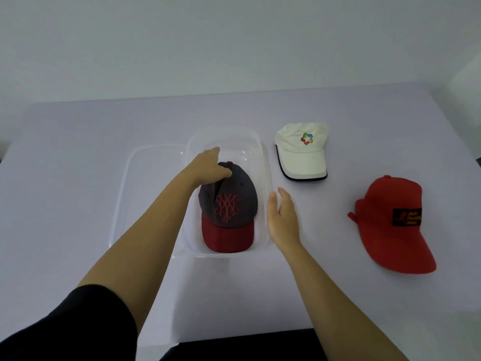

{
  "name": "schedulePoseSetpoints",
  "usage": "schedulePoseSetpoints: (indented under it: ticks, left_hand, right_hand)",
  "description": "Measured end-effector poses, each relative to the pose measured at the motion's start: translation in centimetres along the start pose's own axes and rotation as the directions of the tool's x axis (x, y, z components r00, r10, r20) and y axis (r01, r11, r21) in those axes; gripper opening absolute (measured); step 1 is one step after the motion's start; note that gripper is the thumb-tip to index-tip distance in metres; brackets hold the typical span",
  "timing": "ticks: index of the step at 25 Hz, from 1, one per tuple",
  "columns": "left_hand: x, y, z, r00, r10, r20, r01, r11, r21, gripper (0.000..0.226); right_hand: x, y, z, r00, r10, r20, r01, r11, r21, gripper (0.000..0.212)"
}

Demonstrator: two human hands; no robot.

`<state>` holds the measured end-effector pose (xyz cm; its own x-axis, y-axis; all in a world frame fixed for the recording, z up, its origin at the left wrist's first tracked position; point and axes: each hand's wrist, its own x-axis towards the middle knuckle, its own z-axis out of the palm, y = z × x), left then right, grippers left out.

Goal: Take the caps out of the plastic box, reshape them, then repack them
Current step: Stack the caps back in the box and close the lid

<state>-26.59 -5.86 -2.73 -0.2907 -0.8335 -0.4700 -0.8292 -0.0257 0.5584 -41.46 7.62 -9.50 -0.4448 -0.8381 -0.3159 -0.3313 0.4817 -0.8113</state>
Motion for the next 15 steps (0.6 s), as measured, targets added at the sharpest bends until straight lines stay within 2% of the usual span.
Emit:
schedulePoseSetpoints:
  ticks: [3,7,10,12,13,15]
  left_hand:
    - [-0.6,4.5,1.4,0.975,0.174,-0.137,-0.176,0.984,-0.009,0.066]
    - [-0.1,11.1,6.5,0.954,0.281,-0.1,-0.289,0.954,-0.082,0.057]
    - [0.7,15.7,11.9,0.962,0.267,0.053,-0.256,0.954,-0.157,0.053]
    - [1.3,18.0,15.7,0.962,0.227,0.152,-0.187,0.953,-0.24,0.052]
    - [1.5,18.7,17.2,0.961,0.198,0.194,-0.138,0.949,-0.284,0.062]
    - [2.0,20.0,20.0,0.952,0.129,0.277,-0.027,0.938,-0.345,0.083]
  right_hand:
    - [1.2,-0.1,-3.4,0.994,-0.086,-0.069,0.085,0.996,-0.01,0.05]
    - [2.8,2.0,-9.8,0.971,-0.183,-0.154,0.173,0.982,-0.075,0.049]
    - [3.7,5.6,-16.3,0.923,-0.227,-0.311,0.214,0.974,-0.074,0.052]
    - [4.3,8.7,-21.0,0.91,-0.171,-0.379,0.166,0.985,-0.047,0.062]
    - [4.6,10.3,-23.0,0.924,-0.13,-0.359,0.126,0.991,-0.034,0.07]
    - [5.4,13.7,-26.7,0.976,-0.018,-0.215,0.018,1.0,-0.004,0.092]
